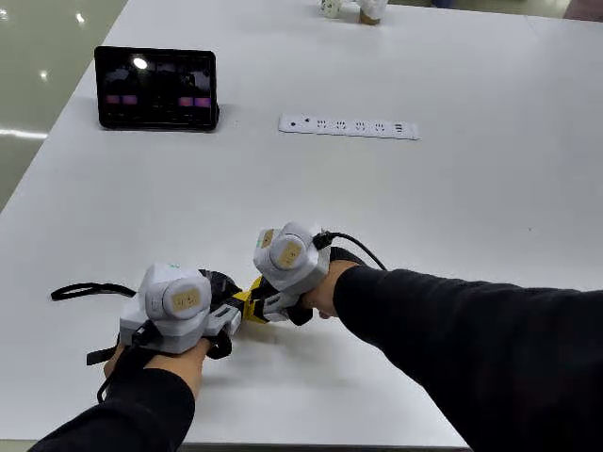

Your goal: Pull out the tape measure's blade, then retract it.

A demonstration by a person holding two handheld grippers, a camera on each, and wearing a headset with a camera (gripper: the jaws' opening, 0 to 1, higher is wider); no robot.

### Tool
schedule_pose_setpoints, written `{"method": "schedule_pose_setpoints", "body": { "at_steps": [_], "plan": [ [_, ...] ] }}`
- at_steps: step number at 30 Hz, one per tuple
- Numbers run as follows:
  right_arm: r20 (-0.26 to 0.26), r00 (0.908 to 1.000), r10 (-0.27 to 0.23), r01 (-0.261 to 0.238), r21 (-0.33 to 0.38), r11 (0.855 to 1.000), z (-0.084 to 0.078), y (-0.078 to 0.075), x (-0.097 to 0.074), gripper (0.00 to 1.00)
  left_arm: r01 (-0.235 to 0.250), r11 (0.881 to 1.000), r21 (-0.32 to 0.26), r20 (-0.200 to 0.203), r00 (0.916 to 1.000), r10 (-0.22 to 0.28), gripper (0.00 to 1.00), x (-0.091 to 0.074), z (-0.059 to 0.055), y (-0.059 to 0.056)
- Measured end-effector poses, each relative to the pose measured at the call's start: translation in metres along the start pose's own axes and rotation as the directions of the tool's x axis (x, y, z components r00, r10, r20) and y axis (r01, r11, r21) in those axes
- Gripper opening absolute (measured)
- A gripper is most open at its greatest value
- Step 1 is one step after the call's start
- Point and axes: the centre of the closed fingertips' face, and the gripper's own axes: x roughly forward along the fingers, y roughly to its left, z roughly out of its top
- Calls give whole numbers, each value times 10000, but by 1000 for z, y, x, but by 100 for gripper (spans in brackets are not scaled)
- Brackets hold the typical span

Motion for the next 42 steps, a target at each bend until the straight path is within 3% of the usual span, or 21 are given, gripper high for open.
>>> {"method": "schedule_pose_setpoints", "body": {
  "at_steps": [4, 11, 23, 29, 37, 42],
  "plan": [
    [-32, 10000, -67, 67, 24, 10000, 0, 0, 0, 13, -57, 10000, 82, 86, 9999, 56, 63, 0, 0, 0],
    [-88, 9995, -304, 303, -94, 9995, 0, 0, -1, 14, 176, 9998, 110, -151, 9997, -174, 64, 1, 0, 0],
    [342, 9958, -851, 846, 146, 9963, 1, -2, -19, 18, 648, 9979, -14, -350, 9973, -648, 62, -2, -1, -1],
    [612, 9926, -1051, 1006, 720, 9923, -6, -2, -32, 22, 1001, 9949, 87, -413, 9942, -996, 63, -4, 0, 1],
    [754, 9867, -1437, 1369, 887, 9866, -22, 0, -52, 25, 1472, 9886, 323, -328, 9887, -1461, 70, -14, 2, 7],
    [825, 9824, -1674, 1570, 1194, 9804, -36, 3, -67, 25, 2020, 9786, 395, -414, 9788, -2004, 79, -24, -4, 6]
  ]
}}
